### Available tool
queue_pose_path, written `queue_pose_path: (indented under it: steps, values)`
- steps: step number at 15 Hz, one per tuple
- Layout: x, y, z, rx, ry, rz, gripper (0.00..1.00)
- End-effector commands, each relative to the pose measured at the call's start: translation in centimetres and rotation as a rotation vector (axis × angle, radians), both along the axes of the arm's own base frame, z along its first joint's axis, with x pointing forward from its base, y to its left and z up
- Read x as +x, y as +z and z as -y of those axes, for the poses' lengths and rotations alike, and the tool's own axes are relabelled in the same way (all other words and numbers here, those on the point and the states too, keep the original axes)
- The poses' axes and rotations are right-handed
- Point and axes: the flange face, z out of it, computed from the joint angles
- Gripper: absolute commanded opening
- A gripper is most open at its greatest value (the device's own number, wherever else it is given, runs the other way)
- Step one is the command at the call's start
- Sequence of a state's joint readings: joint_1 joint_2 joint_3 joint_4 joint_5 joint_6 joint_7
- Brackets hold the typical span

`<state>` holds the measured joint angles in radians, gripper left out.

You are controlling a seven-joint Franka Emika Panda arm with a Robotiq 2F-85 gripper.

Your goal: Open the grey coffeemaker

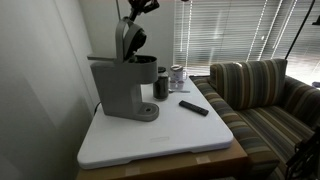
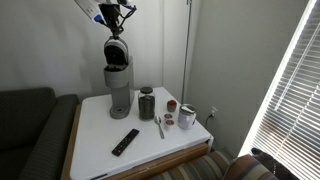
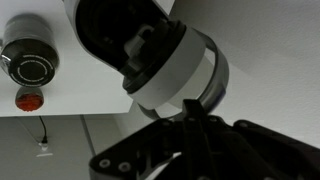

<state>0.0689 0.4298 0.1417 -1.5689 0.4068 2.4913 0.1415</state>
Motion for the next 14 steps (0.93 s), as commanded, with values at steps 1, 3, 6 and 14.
queue_pose_path:
  steps: [1,3,6,14]
  values:
    - [-2.0,-1.4,1.7,-0.026,-0.032,-0.039,0.00]
    - [-3.4,-1.4,2.2,-0.049,-0.042,-0.049,0.00]
    - [-5.7,-1.9,3.0,-0.110,-0.021,-0.073,0.00]
    - [-10.9,-1.7,3.7,-0.280,0.063,-0.112,0.00]
